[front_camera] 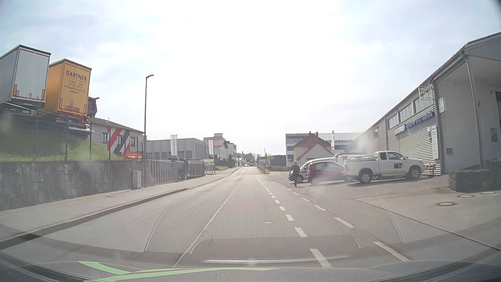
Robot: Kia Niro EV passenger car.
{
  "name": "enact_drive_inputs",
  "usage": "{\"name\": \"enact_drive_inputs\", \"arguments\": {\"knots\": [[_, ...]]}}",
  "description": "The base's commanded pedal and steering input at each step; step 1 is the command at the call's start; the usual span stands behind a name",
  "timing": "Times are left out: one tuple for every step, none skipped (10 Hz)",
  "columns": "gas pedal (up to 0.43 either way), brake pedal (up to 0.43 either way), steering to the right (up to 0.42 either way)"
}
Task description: Follow the waypoints while adhering to traffic rules and regulations
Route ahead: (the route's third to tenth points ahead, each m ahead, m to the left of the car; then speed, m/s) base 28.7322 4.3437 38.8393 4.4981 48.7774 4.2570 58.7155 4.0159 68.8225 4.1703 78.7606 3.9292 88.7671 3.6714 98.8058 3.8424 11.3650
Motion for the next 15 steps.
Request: {"name": "enact_drive_inputs", "arguments": {"knots": [[0.059,0.000,-0.003],[0.067,0.000,-0.003],[0.079,0.000,-0.003],[0.079,0.000,-0.002],[0.087,0.000,-0.002],[0.098,0.000,-0.002],[0.098,0.000,-0.001],[0.098,0.000,-0.001],[0.098,0.000,0.000],[0.110,0.000,0.000],[0.110,0.000,0.000],[0.110,0.000,0.000],[0.110,0.000,0.000],[0.110,0.000,0.000],[0.110,0.000,0.000]]}}
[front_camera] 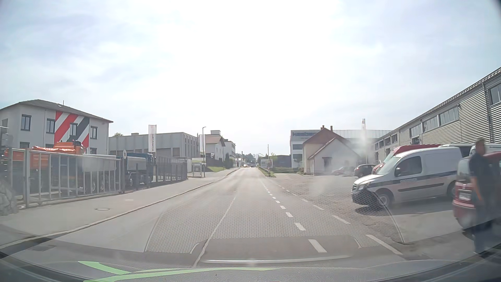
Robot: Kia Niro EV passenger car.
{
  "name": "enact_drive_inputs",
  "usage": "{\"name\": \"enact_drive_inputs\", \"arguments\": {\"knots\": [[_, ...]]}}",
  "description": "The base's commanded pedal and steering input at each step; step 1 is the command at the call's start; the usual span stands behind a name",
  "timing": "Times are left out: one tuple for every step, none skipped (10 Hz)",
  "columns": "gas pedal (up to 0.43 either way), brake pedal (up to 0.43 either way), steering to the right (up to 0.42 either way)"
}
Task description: Follow the waypoints while adhering to traffic rules and regulations
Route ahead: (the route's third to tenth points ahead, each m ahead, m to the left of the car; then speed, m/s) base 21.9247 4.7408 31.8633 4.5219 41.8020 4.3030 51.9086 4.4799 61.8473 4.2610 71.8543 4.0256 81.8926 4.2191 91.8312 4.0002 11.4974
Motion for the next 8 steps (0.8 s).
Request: {"name": "enact_drive_inputs", "arguments": {"knots": [[0.110,0.000,0.000],[0.110,0.000,0.000],[0.118,0.000,0.000],[0.118,0.000,0.000],[0.118,0.000,0.001],[0.118,0.000,0.001],[0.118,0.000,0.001],[0.118,0.000,0.001]]}}
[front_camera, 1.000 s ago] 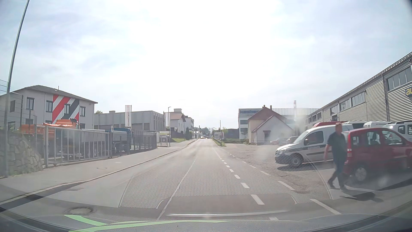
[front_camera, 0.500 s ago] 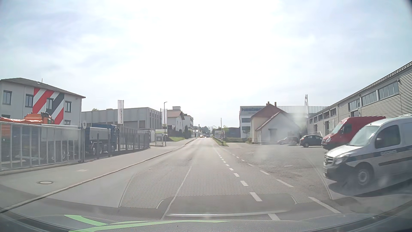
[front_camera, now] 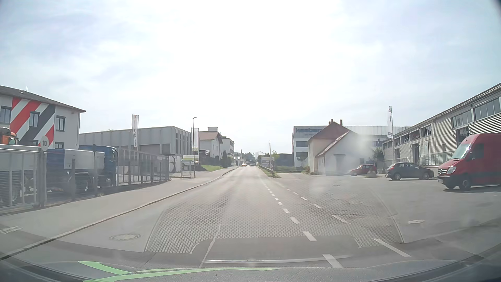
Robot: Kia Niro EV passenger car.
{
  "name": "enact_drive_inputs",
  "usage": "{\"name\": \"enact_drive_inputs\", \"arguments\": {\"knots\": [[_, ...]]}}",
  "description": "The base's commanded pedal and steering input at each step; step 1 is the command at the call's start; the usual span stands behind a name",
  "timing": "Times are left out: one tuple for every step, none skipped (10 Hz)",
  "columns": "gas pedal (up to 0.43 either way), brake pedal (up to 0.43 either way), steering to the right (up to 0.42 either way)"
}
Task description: Follow the waypoints while adhering to traffic rules and regulations
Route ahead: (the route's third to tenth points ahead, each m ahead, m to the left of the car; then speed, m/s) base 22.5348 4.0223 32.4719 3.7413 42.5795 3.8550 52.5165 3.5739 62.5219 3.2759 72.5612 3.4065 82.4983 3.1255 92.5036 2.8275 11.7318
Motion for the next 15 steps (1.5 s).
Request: {"name": "enact_drive_inputs", "arguments": {"knots": [[0.118,0.000,0.001],[0.118,0.000,0.001],[0.130,0.000,0.001],[0.130,0.000,0.002],[0.130,0.000,0.002],[0.130,0.000,0.002],[0.130,0.000,0.002],[0.130,0.000,0.002],[0.130,0.000,0.002],[0.130,0.000,0.002],[0.130,0.000,0.002],[0.130,0.000,0.002],[0.130,0.000,0.002],[0.130,0.000,0.002],[0.130,0.000,0.002]]}}
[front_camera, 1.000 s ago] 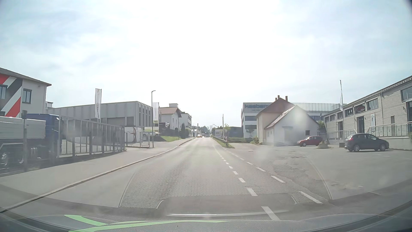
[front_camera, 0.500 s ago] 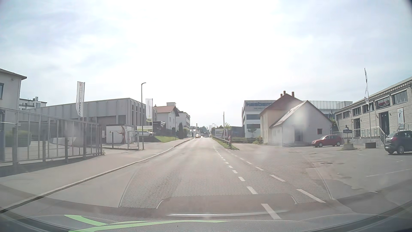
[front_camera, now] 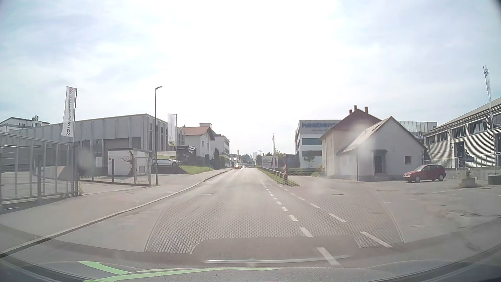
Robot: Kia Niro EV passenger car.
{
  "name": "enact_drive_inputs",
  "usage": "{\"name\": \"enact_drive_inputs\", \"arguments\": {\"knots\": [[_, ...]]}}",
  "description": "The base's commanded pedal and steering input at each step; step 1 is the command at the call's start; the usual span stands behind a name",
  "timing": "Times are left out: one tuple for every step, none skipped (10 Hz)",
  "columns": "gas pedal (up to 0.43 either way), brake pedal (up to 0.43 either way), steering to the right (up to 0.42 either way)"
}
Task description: Follow the waypoints while adhering to traffic rules and regulations
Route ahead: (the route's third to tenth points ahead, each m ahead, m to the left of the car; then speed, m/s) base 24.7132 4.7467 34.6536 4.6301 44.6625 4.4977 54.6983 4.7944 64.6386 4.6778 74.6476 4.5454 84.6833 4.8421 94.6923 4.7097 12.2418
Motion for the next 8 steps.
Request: {"name": "enact_drive_inputs", "arguments": {"knots": [[0.130,0.000,0.002],[0.130,0.000,0.002],[0.130,0.000,0.002],[0.130,0.000,0.002],[0.130,0.000,0.002],[0.130,0.000,0.002],[0.130,0.000,0.002],[0.130,0.000,0.002]]}}
